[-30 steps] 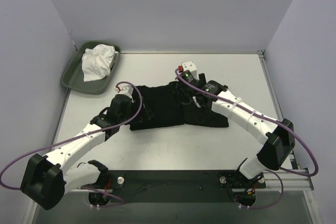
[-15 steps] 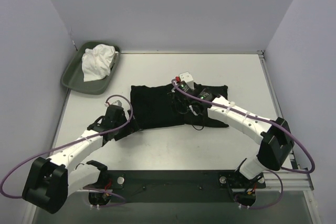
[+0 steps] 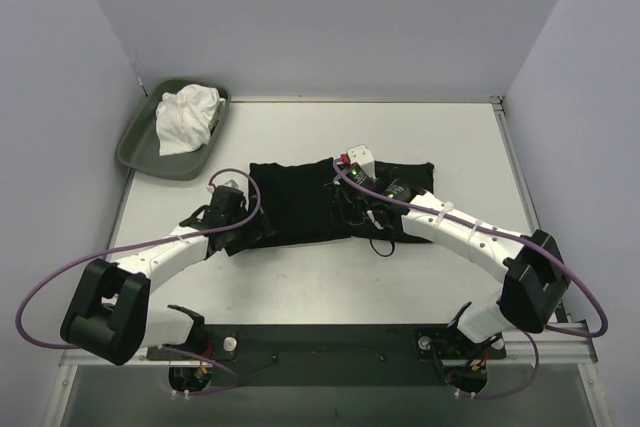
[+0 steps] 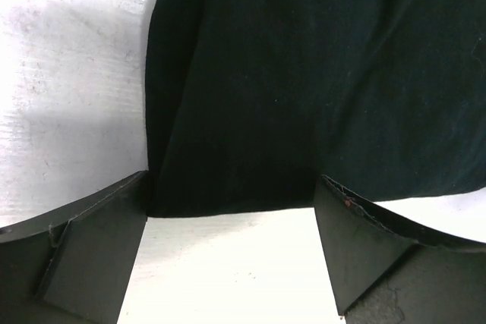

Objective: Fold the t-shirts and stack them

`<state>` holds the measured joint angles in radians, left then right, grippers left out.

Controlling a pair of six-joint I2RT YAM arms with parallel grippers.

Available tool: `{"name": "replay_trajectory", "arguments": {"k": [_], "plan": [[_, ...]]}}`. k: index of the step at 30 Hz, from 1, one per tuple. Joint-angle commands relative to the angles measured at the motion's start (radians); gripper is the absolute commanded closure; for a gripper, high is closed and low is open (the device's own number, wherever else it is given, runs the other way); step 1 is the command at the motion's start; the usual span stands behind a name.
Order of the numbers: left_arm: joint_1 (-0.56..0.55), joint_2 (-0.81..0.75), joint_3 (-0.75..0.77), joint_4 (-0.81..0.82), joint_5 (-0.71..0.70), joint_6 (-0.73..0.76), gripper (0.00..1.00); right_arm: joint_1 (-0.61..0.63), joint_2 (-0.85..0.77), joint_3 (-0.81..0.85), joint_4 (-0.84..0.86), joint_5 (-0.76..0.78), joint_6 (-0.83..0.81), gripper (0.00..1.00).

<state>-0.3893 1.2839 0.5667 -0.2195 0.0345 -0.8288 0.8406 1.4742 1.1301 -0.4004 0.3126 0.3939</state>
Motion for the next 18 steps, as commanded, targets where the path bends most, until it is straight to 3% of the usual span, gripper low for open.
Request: {"name": "replay_trajectory", "arguments": {"k": [1,13,18], "plan": [[0.015,0.038,0.025,-0.027,-0.016,0.008,0.02,0.009,-0.023,-0.013,0.017,0.013,0.003,0.0],[0.075,0.222,0.029,-0.038,-0.027,0.025,0.03,0.008,-0.041,-0.041,0.066,-0.037,0.029,0.0],[0.081,0.232,0.009,-0.017,-0.004,0.023,0.21,0.008,-0.058,-0.05,0.067,-0.032,0.025,0.0]]}}
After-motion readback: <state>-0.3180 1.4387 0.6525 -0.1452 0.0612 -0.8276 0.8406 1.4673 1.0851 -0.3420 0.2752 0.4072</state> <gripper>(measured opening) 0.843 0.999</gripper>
